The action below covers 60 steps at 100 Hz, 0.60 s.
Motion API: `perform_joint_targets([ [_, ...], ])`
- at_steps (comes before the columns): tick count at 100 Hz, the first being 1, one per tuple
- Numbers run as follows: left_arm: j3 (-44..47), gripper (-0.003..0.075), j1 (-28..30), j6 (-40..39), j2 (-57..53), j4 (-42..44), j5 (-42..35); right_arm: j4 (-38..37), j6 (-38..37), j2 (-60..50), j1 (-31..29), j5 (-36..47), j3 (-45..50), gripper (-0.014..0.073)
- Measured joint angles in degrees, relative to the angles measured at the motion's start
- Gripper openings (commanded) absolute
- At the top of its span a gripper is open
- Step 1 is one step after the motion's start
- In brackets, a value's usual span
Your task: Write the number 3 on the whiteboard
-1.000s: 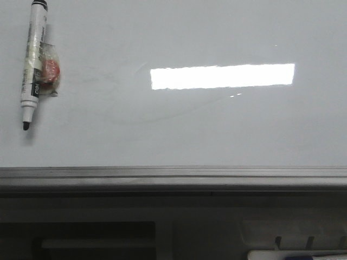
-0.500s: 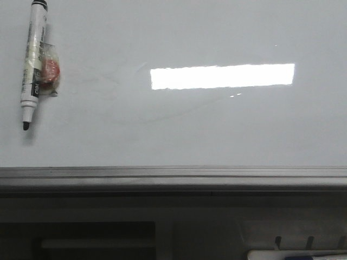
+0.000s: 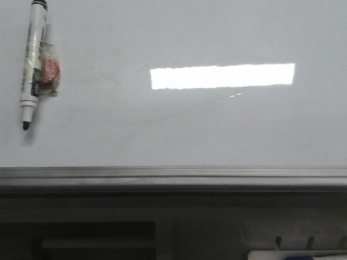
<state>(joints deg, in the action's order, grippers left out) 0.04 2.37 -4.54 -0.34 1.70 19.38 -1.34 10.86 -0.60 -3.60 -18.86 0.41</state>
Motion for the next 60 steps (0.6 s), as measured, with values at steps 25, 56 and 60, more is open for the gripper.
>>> perform_joint_targets([
  [25, 0.0, -0.0021, 0.0, 0.0, 0.0, -1.4, -2.2, 0.3, 0.0, 0.0, 0.0, 2.2, 0.0, -0.0050],
  [56, 0.0, -0.0020, 0.0, 0.0, 0.0, -1.7, -6.6, 0.5, 0.0, 0.0, 0.0, 18.9, 0.0, -0.0050],
  [60, 0.0, -0.0020, 0.0, 0.0, 0.0, -1.7, -6.6, 0.5, 0.0, 0.0, 0.0, 19.4, 0.0, -0.0050],
])
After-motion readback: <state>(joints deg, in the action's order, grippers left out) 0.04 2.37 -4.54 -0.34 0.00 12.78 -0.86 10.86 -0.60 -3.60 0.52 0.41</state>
